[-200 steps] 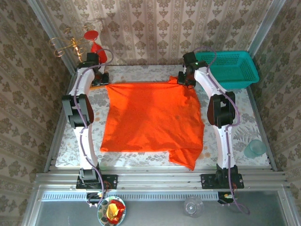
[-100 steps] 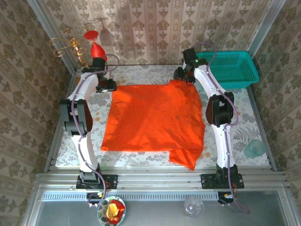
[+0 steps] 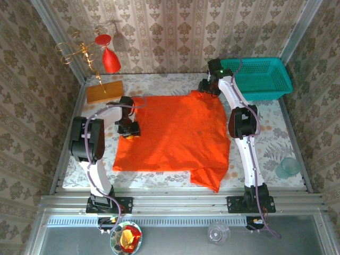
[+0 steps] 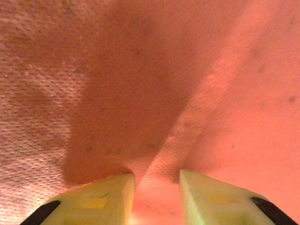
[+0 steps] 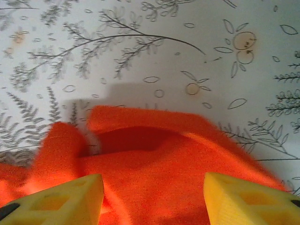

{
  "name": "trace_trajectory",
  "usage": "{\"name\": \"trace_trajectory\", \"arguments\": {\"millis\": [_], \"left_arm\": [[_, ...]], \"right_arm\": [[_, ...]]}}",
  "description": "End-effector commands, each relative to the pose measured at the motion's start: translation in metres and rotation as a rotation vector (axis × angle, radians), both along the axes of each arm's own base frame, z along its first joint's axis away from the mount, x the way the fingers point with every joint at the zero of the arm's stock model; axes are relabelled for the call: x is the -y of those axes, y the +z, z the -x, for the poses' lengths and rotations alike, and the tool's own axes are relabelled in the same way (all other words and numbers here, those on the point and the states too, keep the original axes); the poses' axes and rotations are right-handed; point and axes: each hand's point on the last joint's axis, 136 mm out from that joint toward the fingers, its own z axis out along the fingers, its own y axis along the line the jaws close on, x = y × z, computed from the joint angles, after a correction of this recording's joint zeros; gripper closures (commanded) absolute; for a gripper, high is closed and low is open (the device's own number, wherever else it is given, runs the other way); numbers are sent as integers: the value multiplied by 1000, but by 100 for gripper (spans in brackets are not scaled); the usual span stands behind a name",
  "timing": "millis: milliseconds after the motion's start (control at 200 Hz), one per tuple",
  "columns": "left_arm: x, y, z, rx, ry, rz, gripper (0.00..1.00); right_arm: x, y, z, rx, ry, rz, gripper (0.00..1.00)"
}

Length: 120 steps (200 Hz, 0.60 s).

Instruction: Fold the inside-out t-shirt

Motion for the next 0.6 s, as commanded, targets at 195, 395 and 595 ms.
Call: {"name": "trace_trajectory", "arguments": {"millis": [195,395,595], "left_arm": [[-30,-19,14,-67,65,-77,67],[-27,-15,10,-55,60,-68,67],[-25,-13,9,-52,53,-66,67]], "right_arm": [[23,-13,-12,20,-31,60,44],[19,-36,-7,-33,-37,35,60],[18,-25,-12,0,-33,32,90]]}}
